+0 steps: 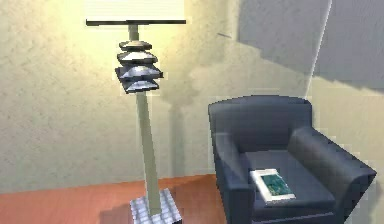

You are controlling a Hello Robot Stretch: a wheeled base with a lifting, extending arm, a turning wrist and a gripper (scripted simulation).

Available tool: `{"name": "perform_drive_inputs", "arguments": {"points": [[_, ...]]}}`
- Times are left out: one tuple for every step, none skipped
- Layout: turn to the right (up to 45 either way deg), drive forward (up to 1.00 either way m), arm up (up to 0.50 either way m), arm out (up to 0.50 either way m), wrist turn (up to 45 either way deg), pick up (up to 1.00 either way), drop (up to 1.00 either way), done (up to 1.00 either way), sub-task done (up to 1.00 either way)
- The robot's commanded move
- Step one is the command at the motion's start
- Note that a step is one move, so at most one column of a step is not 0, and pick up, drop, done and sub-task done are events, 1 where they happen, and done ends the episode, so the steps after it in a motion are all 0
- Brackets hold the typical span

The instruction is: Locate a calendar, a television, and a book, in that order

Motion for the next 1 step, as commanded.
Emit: {"name": "perform_drive_inputs", "arguments": {"points": [[-9.0, 0.00, 0.00, 0.00, 0.0, 0.00, 0.00, 0.00, 0.00]]}}
